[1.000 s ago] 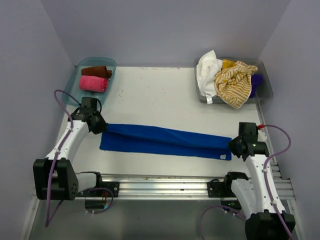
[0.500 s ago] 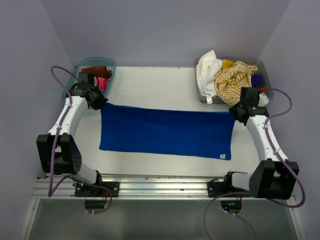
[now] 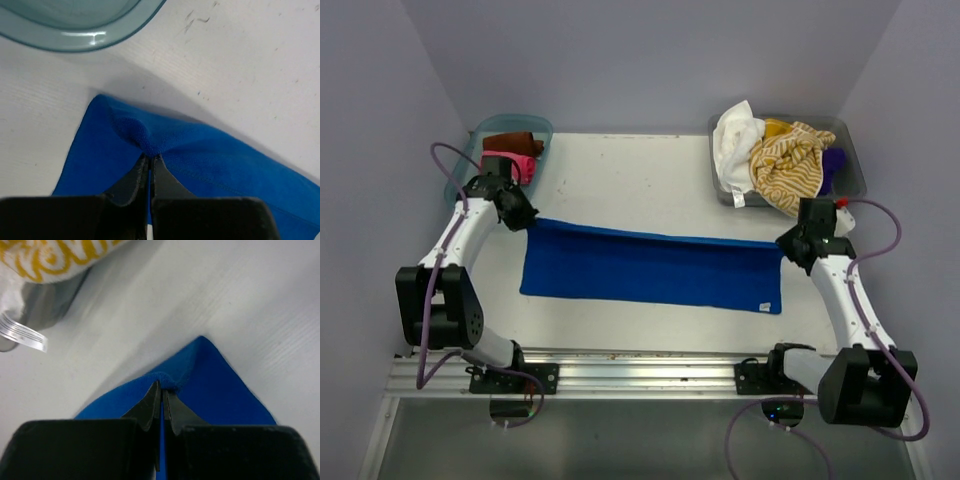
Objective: Roll the towels
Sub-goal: Fold the towel
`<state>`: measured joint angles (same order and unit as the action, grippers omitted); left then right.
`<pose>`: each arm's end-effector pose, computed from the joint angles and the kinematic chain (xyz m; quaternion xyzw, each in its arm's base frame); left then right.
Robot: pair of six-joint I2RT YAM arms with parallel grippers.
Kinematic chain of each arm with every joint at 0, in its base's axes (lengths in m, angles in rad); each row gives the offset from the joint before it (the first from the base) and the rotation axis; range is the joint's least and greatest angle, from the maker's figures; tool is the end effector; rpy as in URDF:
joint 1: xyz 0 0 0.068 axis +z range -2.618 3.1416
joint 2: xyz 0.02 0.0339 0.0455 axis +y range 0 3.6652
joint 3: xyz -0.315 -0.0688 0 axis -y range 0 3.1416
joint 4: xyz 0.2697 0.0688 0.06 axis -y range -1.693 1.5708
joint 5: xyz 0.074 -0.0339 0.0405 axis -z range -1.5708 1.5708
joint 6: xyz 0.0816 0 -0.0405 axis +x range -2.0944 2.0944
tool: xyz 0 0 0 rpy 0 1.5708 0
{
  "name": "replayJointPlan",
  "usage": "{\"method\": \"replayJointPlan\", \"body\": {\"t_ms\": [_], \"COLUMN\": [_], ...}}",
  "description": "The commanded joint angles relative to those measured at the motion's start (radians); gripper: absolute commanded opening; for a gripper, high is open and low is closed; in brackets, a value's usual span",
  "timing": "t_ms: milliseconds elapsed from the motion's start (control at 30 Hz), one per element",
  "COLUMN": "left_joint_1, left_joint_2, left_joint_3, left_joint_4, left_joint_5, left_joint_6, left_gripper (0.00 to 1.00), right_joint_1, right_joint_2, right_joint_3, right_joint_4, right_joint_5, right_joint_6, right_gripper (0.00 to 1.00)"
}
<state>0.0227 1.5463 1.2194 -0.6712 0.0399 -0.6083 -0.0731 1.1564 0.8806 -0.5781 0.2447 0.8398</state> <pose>0.3712 0.0052 0.2679 -0.2922 0.9135 -0.0998 0.2649 0.2675 -0.0394 0.2707 0.4481 0.8154 0.0242 0.3657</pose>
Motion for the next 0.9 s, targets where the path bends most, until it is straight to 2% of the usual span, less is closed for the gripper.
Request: {"method": "replayJointPlan", "body": {"t_ms": [0, 200, 400, 867], "left_joint_1": [0.013, 0.013, 0.013, 0.013], "left_joint_2": [-0.087, -0.166, -0.176, -0.233], "left_joint_3": [-0.081, -0.25, -0.322, -0.271], "left_joint_4": [0.001, 0.002, 0.015, -0.047], "left_joint_5": [0.003, -0.017, -0.017, -0.021], "left_joint_6": [0.045, 0.053, 0.047, 0.038], "left_gripper": [0.0, 0.0, 0.0, 0.0], "right_joint_1": [-0.002, -0.002, -0.002, -0.004], "right_joint_2": [-0.082, -0.207, -0.285, -0.388], "right_joint_3": [-0.097, -0.274, -0.313, -0.224], "right_joint_4": [-0.068, -0.149, -0.247, -0.385], "right_joint_5": [0.022, -0.028, -0.031, -0.019], "right_joint_6": [-0.004, 0.061, 0.074, 0.07], "right_gripper": [0.0, 0.0, 0.0, 0.0]}}
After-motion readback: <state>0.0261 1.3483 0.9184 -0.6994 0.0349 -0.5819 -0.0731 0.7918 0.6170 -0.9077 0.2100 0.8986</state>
